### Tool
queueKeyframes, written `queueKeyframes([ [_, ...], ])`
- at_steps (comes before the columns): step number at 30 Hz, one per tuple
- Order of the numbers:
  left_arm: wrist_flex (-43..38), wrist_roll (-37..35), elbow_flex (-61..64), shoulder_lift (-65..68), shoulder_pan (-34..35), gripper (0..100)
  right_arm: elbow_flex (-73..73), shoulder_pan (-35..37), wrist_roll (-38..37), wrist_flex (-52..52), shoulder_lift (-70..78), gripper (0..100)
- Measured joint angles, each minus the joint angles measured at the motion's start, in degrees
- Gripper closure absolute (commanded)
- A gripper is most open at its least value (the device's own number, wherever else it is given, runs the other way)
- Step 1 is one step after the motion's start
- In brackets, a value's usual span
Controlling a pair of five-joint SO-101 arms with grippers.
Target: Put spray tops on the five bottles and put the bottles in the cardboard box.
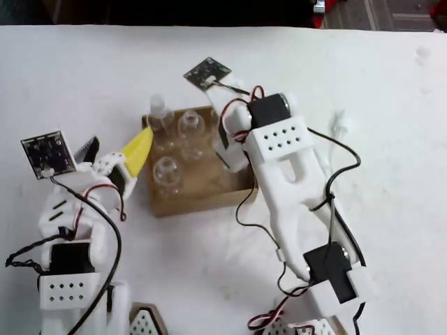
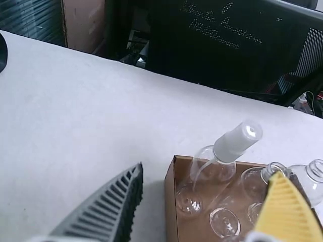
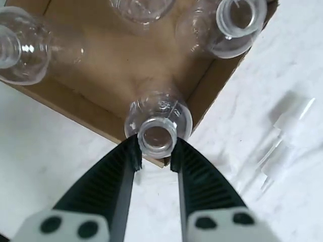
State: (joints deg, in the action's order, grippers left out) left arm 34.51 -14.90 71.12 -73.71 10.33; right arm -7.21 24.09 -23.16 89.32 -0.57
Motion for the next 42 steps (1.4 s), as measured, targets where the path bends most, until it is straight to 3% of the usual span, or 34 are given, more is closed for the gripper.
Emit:
queueKeyframes([
  [3,0.0,0.0,0.0,0.0,0.0,64,0.4,0.1,0.0,-0.4,0.0,96.6],
  [10,0.0,0.0,0.0,0.0,0.0,64,0.4,0.1,0.0,-0.4,0.0,81.7],
  [22,0.0,0.0,0.0,0.0,0.0,64,-0.1,1.8,0.0,1.0,0.0,81.7],
  [29,0.0,0.0,0.0,0.0,0.0,64,-9.0,2.1,0.0,7.3,-6.8,81.7],
  [34,0.0,0.0,0.0,0.0,0.0,64,-10.6,-4.4,1.7,7.9,-17.6,81.7],
  [42,-0.8,0.0,1.2,0.0,0.0,64,-3.4,-24.4,6.2,4.2,-23.1,83.8],
])
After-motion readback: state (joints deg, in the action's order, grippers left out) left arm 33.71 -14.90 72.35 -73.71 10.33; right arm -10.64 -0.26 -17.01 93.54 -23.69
